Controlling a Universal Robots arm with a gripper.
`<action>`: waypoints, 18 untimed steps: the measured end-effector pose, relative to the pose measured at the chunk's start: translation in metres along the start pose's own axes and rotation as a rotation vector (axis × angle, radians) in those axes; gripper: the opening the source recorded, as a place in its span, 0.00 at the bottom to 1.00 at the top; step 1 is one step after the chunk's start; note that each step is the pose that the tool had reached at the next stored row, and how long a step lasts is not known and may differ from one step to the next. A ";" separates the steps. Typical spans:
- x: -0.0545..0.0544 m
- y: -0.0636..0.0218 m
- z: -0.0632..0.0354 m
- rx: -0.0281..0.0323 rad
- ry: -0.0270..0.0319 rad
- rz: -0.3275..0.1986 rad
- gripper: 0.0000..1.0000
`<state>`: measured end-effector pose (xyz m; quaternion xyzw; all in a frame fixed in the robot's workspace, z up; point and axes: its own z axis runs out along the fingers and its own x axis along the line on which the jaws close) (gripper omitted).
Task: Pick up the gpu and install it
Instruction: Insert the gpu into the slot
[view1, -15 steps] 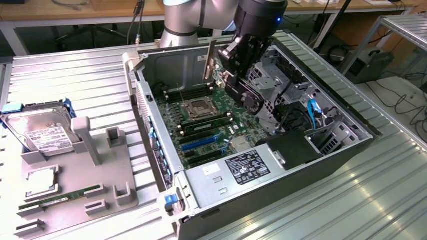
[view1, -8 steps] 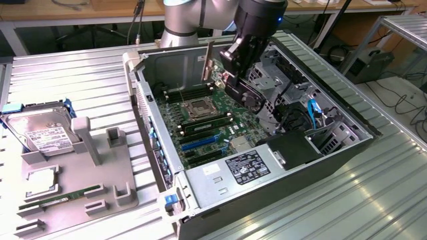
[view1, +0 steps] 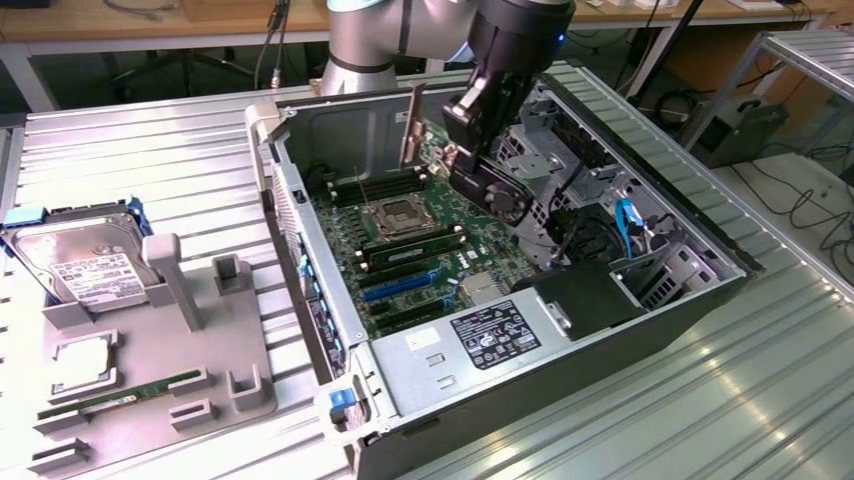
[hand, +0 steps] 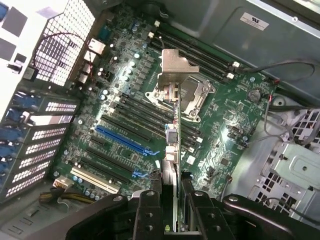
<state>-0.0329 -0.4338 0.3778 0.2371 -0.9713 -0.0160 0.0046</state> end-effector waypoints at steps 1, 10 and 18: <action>0.000 0.0000 0.0000 0.0000 0.0003 -0.009 0.26; 0.000 0.0000 0.0001 0.0001 0.0033 -0.099 0.26; 0.000 0.0000 0.0002 0.0002 0.0059 -0.178 0.26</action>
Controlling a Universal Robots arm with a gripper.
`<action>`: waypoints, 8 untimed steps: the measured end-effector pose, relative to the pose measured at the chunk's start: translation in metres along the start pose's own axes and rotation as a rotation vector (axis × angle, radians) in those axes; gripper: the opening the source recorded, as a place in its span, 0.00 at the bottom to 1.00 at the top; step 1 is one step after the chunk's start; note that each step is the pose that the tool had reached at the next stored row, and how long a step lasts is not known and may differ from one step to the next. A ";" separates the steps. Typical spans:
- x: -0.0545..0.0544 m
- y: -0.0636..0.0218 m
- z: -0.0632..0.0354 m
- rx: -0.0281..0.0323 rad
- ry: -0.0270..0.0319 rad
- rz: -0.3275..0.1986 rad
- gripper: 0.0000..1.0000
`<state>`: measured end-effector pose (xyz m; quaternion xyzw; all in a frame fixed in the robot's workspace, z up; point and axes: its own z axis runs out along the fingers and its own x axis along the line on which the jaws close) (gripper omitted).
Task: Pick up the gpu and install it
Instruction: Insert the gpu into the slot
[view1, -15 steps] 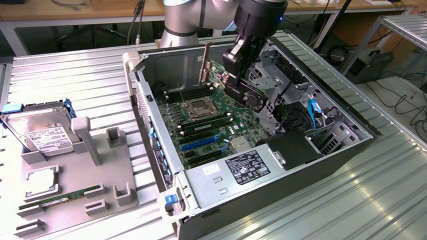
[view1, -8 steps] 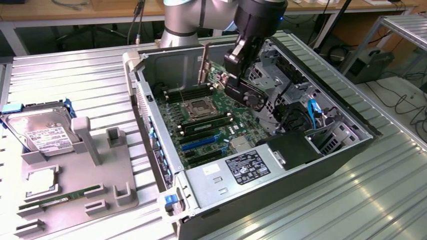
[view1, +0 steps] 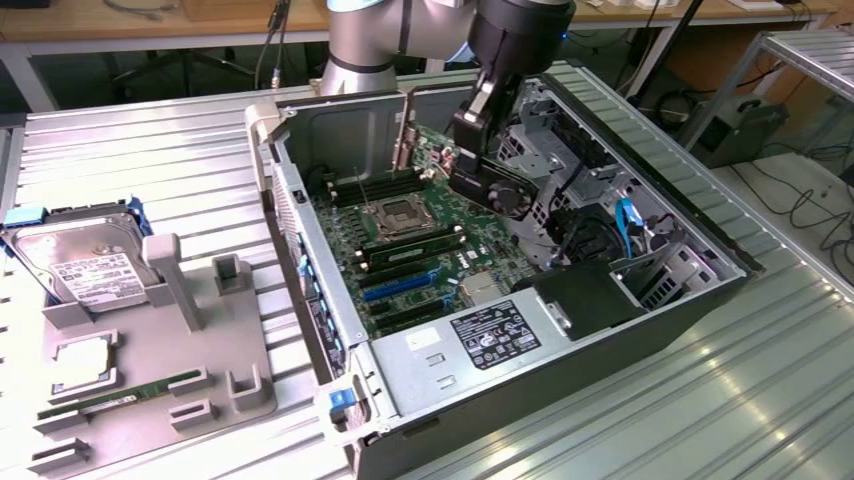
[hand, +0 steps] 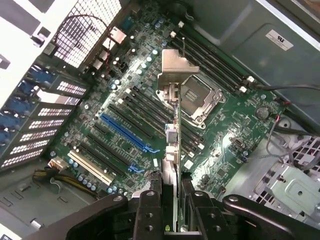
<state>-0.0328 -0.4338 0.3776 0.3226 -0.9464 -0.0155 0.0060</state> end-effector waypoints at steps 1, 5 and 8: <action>0.000 0.0000 0.0000 0.0000 0.0003 -0.008 0.26; 0.000 0.0000 0.0001 0.0001 0.0014 -0.044 0.26; 0.000 -0.0001 0.0001 0.0001 0.0024 -0.070 0.26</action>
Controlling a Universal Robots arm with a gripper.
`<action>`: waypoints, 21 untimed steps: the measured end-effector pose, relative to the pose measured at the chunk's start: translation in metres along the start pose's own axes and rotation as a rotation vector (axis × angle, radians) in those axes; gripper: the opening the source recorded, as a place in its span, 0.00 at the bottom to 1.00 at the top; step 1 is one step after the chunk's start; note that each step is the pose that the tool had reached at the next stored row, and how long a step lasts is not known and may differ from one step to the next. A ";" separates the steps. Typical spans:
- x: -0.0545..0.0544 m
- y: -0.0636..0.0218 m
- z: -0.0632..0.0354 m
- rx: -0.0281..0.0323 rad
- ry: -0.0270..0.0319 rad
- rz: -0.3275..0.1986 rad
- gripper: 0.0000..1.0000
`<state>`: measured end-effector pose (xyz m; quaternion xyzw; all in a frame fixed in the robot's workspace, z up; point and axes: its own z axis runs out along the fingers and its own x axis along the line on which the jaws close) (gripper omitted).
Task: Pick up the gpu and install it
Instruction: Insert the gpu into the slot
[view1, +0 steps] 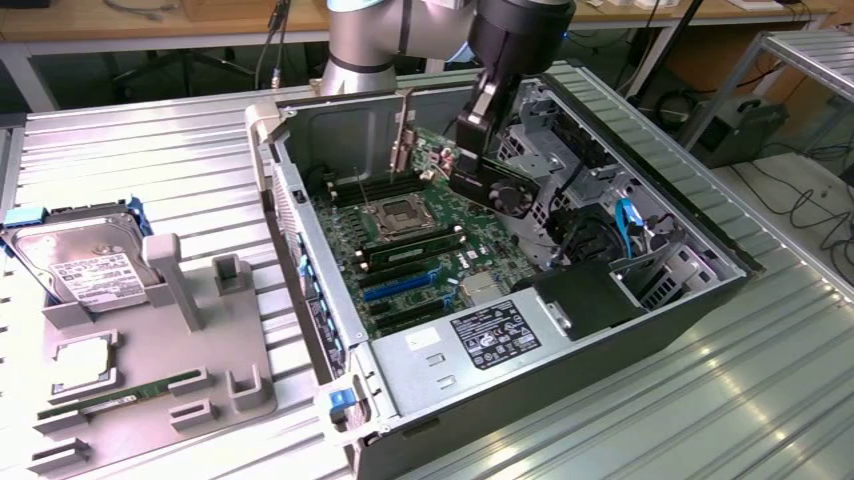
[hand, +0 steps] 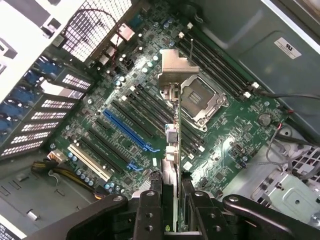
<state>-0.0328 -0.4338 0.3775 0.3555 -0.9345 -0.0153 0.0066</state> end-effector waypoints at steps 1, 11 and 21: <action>0.000 0.0000 0.0000 0.0000 0.0002 -0.008 0.26; 0.000 -0.0001 0.0001 0.0001 0.0036 -0.110 0.26; 0.000 -0.0001 0.0002 0.0003 0.0070 -0.212 0.26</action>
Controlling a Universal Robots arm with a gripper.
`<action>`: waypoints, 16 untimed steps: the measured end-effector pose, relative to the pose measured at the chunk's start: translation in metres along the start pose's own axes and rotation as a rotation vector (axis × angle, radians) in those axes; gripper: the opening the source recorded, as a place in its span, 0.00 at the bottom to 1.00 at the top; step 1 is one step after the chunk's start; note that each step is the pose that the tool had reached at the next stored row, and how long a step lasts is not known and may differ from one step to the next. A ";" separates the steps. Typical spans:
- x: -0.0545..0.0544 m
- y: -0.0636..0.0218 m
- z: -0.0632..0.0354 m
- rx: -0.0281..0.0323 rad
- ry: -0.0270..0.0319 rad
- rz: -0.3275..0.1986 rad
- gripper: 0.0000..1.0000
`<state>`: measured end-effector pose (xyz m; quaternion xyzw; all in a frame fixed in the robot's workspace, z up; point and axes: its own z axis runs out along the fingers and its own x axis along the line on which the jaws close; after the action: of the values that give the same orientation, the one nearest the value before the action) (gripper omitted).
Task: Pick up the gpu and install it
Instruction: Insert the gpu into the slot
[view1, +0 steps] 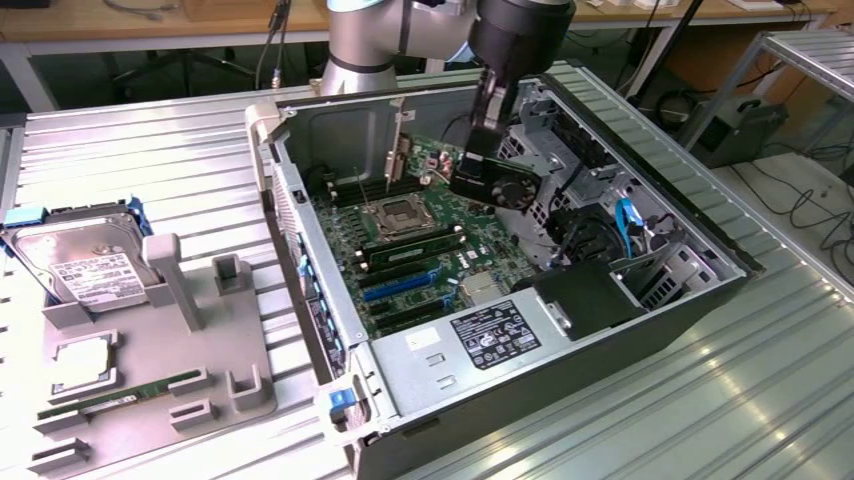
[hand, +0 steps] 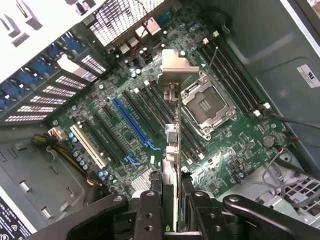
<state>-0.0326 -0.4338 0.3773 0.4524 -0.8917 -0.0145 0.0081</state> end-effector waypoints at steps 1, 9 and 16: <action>0.000 0.0000 0.0000 0.0000 0.0002 -0.007 0.26; 0.000 0.0000 0.0001 0.0001 0.0026 -0.079 0.26; 0.000 0.0000 0.0001 0.0001 0.0047 -0.142 0.26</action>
<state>-0.0326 -0.4338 0.3772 0.5143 -0.8574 -0.0139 0.0091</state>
